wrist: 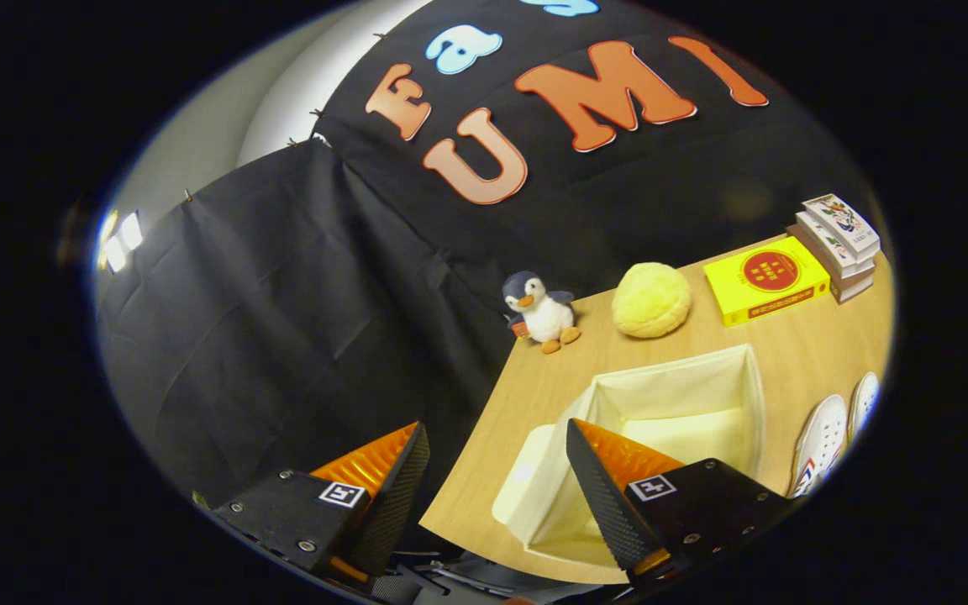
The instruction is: Open the storage box then place both shoes into the box .Put the left shoe in first, then the right shoe, with the right side of both shoes facing outward in a uniform manner.
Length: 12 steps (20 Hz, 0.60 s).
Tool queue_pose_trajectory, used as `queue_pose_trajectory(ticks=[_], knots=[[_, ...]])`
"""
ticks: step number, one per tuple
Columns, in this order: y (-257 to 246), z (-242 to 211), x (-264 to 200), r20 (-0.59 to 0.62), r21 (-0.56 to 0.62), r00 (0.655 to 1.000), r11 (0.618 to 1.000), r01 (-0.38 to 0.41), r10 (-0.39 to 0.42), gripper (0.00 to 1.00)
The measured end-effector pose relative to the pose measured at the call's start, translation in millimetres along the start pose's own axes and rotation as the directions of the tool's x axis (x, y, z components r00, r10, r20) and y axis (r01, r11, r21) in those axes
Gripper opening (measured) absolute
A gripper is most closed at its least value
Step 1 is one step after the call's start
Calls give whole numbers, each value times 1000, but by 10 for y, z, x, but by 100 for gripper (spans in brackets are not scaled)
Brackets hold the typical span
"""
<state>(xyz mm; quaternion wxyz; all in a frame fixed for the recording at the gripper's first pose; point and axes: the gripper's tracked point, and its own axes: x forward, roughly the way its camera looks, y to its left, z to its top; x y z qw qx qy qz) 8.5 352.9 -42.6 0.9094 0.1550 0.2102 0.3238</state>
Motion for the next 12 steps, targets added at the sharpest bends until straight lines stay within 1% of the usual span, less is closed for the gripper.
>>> queue_pose_trajectory(ticks=[5,9,12], knots=[[-719,212,-387,46,-16,990,991,132,-132,98],[-1274,326,-743,72,-28,972,973,228,-225,98],[-1674,330,-963,79,-28,953,955,296,-293,98]])
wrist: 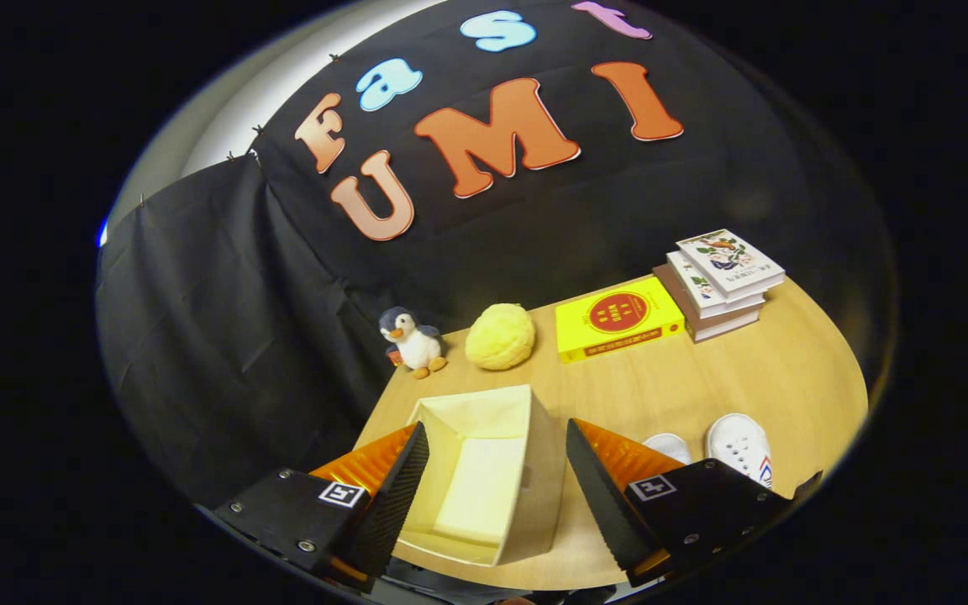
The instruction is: Open the storage box then place both shoes into the box .Put the left shoe in first, then the right shoe, with the right side of both shoes facing outward in a uniform manner.
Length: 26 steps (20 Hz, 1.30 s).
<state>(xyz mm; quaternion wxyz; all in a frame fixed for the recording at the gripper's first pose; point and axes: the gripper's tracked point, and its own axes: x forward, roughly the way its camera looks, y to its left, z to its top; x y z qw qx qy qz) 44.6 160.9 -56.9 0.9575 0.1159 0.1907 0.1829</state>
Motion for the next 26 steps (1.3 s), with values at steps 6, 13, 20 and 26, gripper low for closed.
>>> queue_pose_trajectory(ticks=[6,13,20,26], knots=[[-769,-288,-100,-57,-28,990,992,126,-127,98],[-1387,-804,-45,-193,-110,955,972,209,-227,97],[-1809,-1528,60,-414,-157,867,960,231,-276,67],[-1979,-1874,241,-525,-173,810,964,201,-263,53]])
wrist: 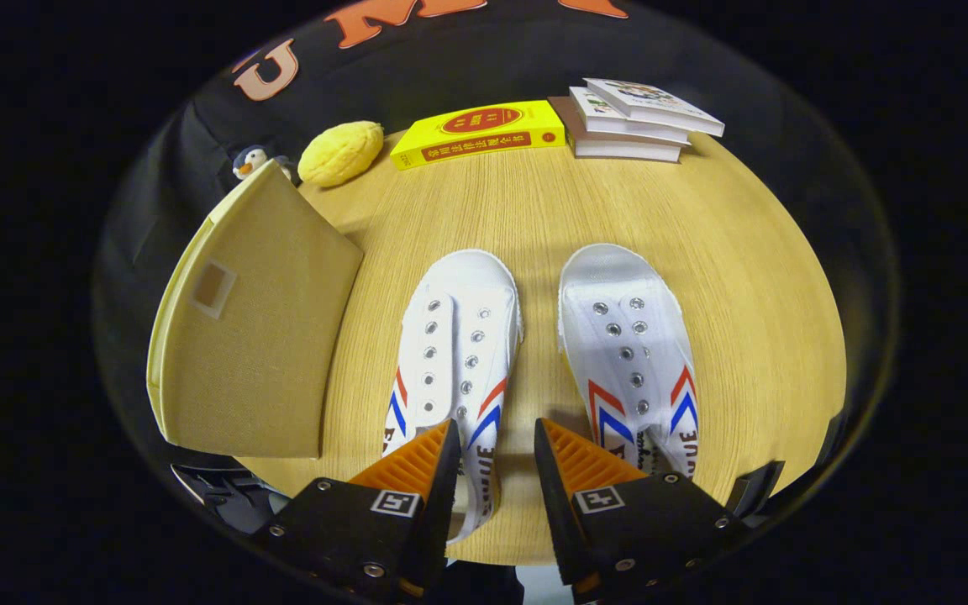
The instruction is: Open the storage box then place both shoes into the box .Put the left shoe in first, then the right shoe, with the right side of both shoes facing outward in a uniform manner.
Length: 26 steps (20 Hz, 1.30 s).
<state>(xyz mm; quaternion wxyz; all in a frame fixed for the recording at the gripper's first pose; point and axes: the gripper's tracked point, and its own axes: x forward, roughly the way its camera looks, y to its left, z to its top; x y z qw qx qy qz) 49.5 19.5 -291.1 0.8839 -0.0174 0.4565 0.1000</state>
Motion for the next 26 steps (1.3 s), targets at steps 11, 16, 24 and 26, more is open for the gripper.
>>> queue_pose_trajectory(ticks=[11,16,24,26], knots=[[121,-44,138,-8,81,993,989,-120,121,12],[148,-34,113,57,208,977,955,-211,203,0],[321,176,-88,173,300,945,899,-319,278,0],[364,223,-150,188,313,936,885,-345,298,0]])
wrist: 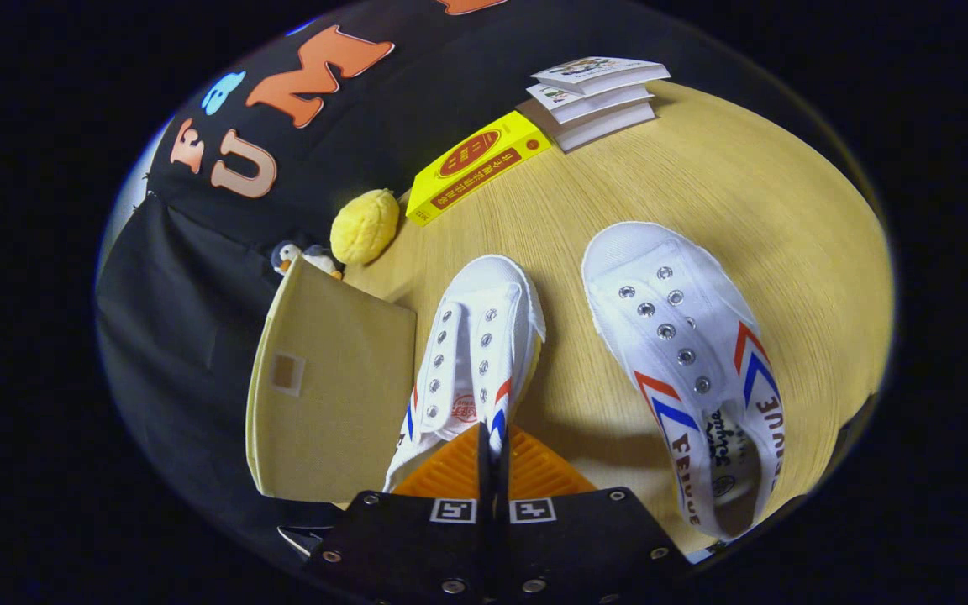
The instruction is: Open the storage box then place both shoes into the box .Put the left shoe in first, then the right shoe, with the right side of both shoes facing outward in a uniform manner.
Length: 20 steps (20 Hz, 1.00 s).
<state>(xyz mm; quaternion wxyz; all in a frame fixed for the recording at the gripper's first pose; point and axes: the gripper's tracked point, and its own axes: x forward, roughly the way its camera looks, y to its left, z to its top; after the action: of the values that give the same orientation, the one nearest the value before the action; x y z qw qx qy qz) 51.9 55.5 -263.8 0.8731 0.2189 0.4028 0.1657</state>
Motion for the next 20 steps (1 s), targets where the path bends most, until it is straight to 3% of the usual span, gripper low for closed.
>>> queue_pose_trajectory(ticks=[5,14,20], knots=[[224,109,-169,36,33,999,999,-41,40,0],[1084,535,-756,165,8,979,992,-126,123,0],[1700,542,-718,173,-55,975,989,-135,142,0]])
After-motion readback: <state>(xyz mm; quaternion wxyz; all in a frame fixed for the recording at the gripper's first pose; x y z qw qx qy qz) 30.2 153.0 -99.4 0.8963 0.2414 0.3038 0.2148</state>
